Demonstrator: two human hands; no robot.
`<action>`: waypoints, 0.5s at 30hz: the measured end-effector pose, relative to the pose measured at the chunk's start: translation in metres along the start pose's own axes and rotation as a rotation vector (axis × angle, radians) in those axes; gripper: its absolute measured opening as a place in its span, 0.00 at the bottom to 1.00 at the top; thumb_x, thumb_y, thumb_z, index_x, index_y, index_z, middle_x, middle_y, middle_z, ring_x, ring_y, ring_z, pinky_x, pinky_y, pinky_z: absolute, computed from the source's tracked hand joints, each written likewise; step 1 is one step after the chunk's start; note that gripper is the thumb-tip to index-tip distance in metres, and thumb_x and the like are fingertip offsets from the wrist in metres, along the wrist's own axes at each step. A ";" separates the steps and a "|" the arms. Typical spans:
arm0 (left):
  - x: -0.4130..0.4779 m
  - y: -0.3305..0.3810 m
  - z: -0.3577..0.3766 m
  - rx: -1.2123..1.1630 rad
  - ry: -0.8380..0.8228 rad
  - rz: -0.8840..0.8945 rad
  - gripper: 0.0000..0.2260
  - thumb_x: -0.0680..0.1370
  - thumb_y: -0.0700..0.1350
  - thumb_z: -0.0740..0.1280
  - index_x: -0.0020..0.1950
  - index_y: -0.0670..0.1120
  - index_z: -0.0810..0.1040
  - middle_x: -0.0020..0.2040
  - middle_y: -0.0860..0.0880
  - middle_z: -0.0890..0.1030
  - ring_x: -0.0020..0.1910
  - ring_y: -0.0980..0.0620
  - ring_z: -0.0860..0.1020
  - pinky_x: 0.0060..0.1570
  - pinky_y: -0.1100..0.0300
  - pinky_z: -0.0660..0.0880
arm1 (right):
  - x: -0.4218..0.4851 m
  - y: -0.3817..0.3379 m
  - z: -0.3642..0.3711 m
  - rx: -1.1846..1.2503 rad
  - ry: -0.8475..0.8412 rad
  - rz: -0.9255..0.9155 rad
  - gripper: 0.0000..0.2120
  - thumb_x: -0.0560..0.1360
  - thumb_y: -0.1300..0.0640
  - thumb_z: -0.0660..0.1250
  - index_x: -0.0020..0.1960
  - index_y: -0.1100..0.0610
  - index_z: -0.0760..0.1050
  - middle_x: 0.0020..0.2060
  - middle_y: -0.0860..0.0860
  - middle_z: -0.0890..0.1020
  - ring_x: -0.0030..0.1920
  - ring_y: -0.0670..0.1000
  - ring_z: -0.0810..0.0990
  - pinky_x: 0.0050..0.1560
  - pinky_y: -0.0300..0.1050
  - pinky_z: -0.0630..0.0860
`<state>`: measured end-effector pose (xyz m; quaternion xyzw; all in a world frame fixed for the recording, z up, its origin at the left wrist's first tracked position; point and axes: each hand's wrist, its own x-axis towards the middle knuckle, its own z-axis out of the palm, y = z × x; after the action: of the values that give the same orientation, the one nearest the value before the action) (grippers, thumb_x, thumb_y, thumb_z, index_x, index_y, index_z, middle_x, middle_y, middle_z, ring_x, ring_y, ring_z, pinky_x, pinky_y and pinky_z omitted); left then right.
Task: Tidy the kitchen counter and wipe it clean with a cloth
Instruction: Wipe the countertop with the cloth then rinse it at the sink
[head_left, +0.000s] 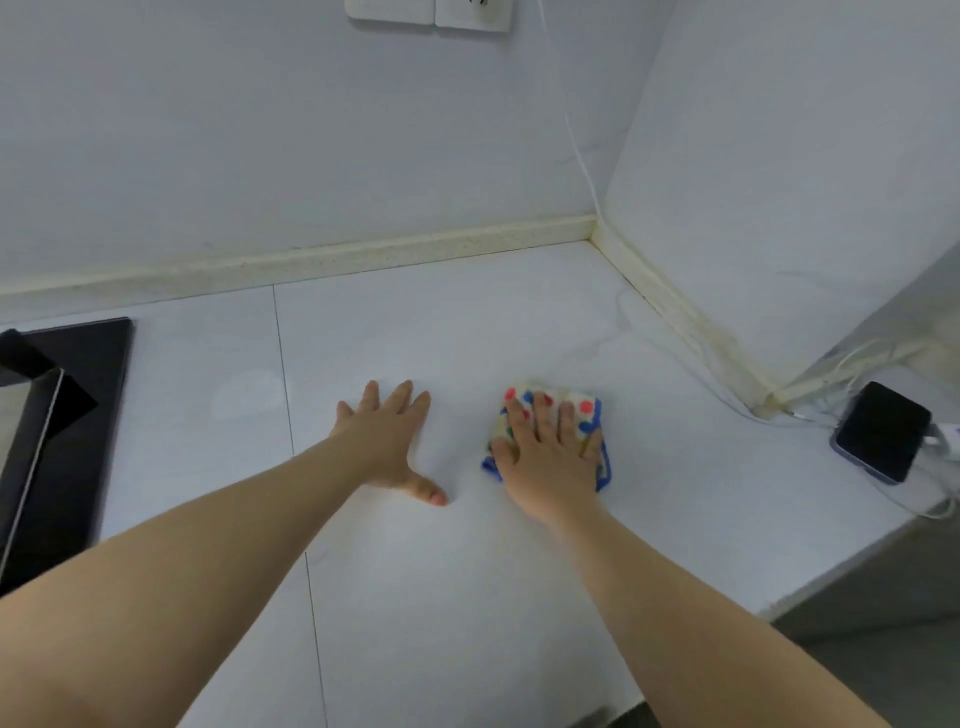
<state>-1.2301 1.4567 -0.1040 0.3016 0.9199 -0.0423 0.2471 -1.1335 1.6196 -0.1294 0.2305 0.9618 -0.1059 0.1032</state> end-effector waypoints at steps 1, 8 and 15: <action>-0.001 -0.001 0.000 0.000 0.001 -0.004 0.57 0.63 0.70 0.69 0.77 0.50 0.38 0.78 0.50 0.39 0.76 0.39 0.39 0.72 0.39 0.48 | -0.005 0.000 0.002 -0.028 -0.002 -0.074 0.28 0.81 0.43 0.46 0.77 0.43 0.39 0.77 0.46 0.41 0.77 0.54 0.40 0.72 0.63 0.38; -0.011 -0.002 0.005 -0.027 0.003 0.022 0.54 0.66 0.70 0.67 0.78 0.50 0.39 0.78 0.50 0.39 0.77 0.42 0.38 0.73 0.40 0.45 | -0.003 0.072 -0.013 0.081 0.033 0.270 0.26 0.81 0.44 0.44 0.77 0.42 0.41 0.77 0.45 0.43 0.77 0.53 0.42 0.74 0.62 0.43; -0.017 -0.005 0.007 -0.011 0.000 0.054 0.52 0.67 0.69 0.66 0.78 0.50 0.39 0.78 0.50 0.39 0.77 0.43 0.38 0.73 0.41 0.44 | -0.015 -0.018 0.011 -0.008 -0.011 -0.083 0.28 0.80 0.42 0.46 0.77 0.42 0.39 0.77 0.46 0.40 0.77 0.55 0.38 0.72 0.62 0.36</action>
<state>-1.2185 1.4421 -0.1019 0.3248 0.9117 -0.0305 0.2497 -1.1267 1.5945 -0.1337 0.1896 0.9703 -0.1076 0.1047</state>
